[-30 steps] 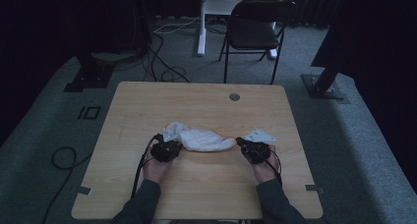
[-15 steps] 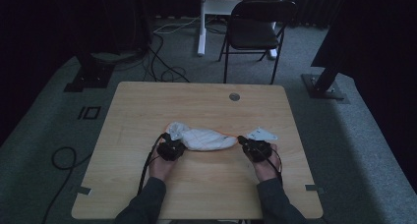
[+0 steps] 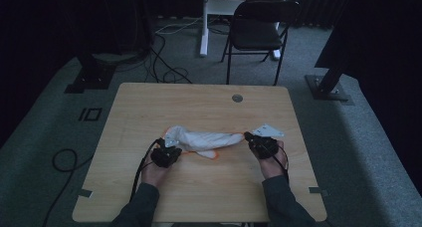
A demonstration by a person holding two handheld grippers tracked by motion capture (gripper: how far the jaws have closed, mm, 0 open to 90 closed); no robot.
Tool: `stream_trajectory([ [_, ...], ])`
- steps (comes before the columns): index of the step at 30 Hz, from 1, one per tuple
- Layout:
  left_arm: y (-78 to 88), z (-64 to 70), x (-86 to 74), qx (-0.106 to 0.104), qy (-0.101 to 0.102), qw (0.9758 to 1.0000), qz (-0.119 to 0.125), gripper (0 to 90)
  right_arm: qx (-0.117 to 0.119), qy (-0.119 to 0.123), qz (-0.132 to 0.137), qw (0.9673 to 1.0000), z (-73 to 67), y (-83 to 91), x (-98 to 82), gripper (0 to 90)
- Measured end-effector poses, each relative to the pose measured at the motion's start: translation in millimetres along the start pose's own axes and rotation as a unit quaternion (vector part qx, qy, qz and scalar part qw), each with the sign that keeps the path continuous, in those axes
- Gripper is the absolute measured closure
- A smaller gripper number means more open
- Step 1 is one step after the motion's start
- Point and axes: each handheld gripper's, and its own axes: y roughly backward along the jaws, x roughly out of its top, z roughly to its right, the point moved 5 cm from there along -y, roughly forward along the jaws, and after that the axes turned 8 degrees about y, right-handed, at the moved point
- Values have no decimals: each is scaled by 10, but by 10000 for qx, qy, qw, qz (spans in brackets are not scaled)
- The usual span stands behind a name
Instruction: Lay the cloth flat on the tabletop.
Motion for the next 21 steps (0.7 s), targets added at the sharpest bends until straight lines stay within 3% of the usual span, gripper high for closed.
stream_trajectory([
  [15, 135, -410, -93, 364, 351, 9987, 14, 890, -92, -148, -57, 9998, 96, 43, -131, 891],
  [18, 137, -420, -88, 393, 418, 9984, -15, 884, -68, -129, -56, 9999, 88, 43, -133, 890],
  [21, 147, -325, -54, 413, 373, 9985, -4, 870, -69, -116, -72, 9999, 60, 29, -134, 890],
])
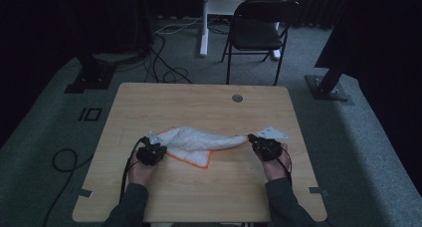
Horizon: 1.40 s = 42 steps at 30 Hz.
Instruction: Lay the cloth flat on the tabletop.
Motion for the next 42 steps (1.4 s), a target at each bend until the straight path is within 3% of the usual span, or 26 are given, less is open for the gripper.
stream_trajectory([
  [7, 21, 278, 71, -302, -184, 9993, 132, 823, 3, -13, 1, 10000, -2, -8, -3, 890],
  [9, 16, 392, 91, -495, -226, 9984, 135, 812, 8, -5, -4, 10000, -9, -12, -7, 890],
  [10, 8, 512, 110, -600, -296, 9976, 150, 789, 18, -15, -16, 10000, -19, -17, -10, 890],
  [11, 8, 512, 110, -600, -296, 9976, 150, 779, 18, -15, -16, 10000, -19, -17, -10, 890],
  [12, 2, 623, 131, -733, -364, 9965, 155, 764, 30, -15, -6, 10000, -24, -21, -12, 890],
  [13, 2, 623, 131, -733, -364, 9965, 155, 752, 30, -15, -6, 10000, -24, -21, -12, 890],
  [14, 2, 725, 158, -850, -404, 9954, 204, 741, 33, -17, -6, 10000, -25, -25, -13, 890],
  [19, 10, 888, 212, -993, -499, 9935, 257, 695, 35, -23, 3, 10000, -21, -18, -9, 890],
  [20, -14, 969, 216, -1060, -547, 9926, 207, 691, 32, -18, 12, 10000, -17, -18, -7, 890],
  [21, -14, 969, 216, -1060, -547, 9926, 207, 686, 32, -18, 12, 10000, -17, -18, -7, 890],
  [22, -60, 1056, 202, -1086, -665, 9918, 107, 675, 37, -25, 12, 10000, -18, -21, -8, 890],
  [26, -175, 1192, 160, -984, -837, 9916, -26, 608, 34, -19, 21, 10000, -24, -20, -5, 890],
  [31, -226, 1238, 96, -878, -1011, 9909, -115, 583, 31, -31, 25, 10000, -14, -16, -7, 890],
  [38, -147, 1149, 10, -848, -1055, 9906, -195, 819, -9, -57, 35, 10000, 6, -10, -13, 890],
  [42, -46, 1071, -59, -880, -957, 9914, -116, 850, -22, -65, 12, 10000, 15, -9, -31, 890],
])
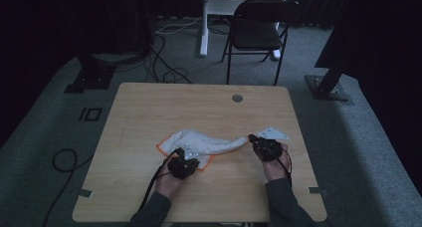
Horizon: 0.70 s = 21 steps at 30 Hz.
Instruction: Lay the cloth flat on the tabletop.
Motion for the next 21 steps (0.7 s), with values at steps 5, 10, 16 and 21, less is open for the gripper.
stream_trajectory([
  [5, 123, -68, -113, -44, 135, 9999, 71, 854, 0, -33, -21, 10000, 8, -9, -29, 890],
  [10, 314, -184, -224, -106, 350, 9991, 222, 860, 16, -36, -69, 10000, -5, -30, -67, 890],
  [16, 418, -270, -277, -68, 440, 9986, 281, 865, 29, -30, -105, 9999, -37, -56, -84, 890],
  [21, 473, -292, -266, -133, 513, 9979, 384, 865, -23, -43, -108, 9999, -20, -48, -84, 890],
])
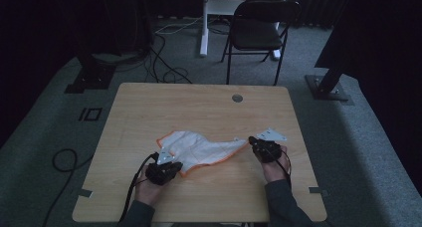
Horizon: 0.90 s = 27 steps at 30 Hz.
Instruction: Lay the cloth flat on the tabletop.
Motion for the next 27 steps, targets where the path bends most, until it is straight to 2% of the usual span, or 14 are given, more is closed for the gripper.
stream_trajectory([
  [4, 50, -3, 10, 1, -11, 10000, 43, 869, -12, -2, 39, 10000, 10, 19, 12, 889],
  [7, 88, -37, -13, 34, 20, 10000, 39, 870, 65, 10, 54, 10000, -5, 24, 23, 884],
  [11, 101, -70, -84, 110, 5, 9999, -93, 870, 146, 77, 83, 9998, -51, 22, 28, 874],
  [12, 118, -85, -153, 172, -3, 9997, -172, 870, 124, 117, 70, 9998, -64, 20, 27, 865],
  [13, 129, -97, -182, 192, 5, 9996, -196, 869, 195, 106, 88, 9997, -74, 13, 22, 835],
  [18, 196, -217, -295, 348, 144, 9989, -286, 866, 284, 138, 38, 9995, -118, -32, 11, 813],
  [27, 229, -362, -344, 605, 250, 9973, -336, 838, 502, 254, -17, 9984, -296, -177, 40, 793],
])
